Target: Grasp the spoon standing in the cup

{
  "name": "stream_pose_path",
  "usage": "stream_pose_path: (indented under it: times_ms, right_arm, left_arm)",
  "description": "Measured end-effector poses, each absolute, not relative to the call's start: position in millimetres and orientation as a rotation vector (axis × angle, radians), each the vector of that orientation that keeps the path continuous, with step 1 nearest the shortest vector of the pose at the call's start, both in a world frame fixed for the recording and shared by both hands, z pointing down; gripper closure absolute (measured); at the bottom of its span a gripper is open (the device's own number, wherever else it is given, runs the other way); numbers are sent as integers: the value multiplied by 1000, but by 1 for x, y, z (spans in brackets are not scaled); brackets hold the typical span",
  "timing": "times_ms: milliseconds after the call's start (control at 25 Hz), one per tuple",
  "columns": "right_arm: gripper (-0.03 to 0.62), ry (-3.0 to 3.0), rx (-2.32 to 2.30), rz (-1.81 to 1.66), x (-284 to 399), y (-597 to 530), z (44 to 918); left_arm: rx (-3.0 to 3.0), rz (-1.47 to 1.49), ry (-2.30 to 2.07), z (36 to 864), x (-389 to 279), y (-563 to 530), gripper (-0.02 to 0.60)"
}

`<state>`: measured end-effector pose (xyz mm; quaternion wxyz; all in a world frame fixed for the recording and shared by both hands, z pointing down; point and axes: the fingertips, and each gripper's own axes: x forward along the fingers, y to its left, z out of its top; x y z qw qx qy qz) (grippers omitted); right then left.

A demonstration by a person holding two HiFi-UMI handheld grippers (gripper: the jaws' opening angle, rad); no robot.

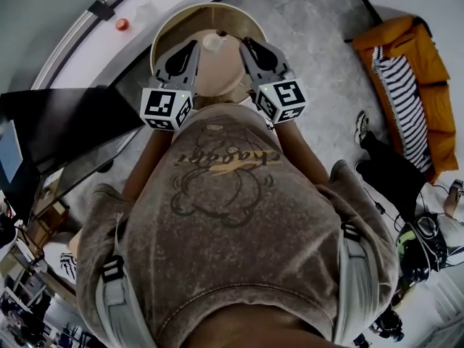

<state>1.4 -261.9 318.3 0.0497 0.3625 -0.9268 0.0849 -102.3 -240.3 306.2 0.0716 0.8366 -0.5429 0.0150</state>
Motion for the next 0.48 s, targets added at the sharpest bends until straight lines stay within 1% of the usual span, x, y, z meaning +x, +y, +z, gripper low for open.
stream_pose_path:
  times_ms: [480]
  right_arm:
    - [534, -2836, 1085, 268, -4, -262, 317]
  left_arm:
    - [2511, 54, -1621, 311, -102, -239, 565]
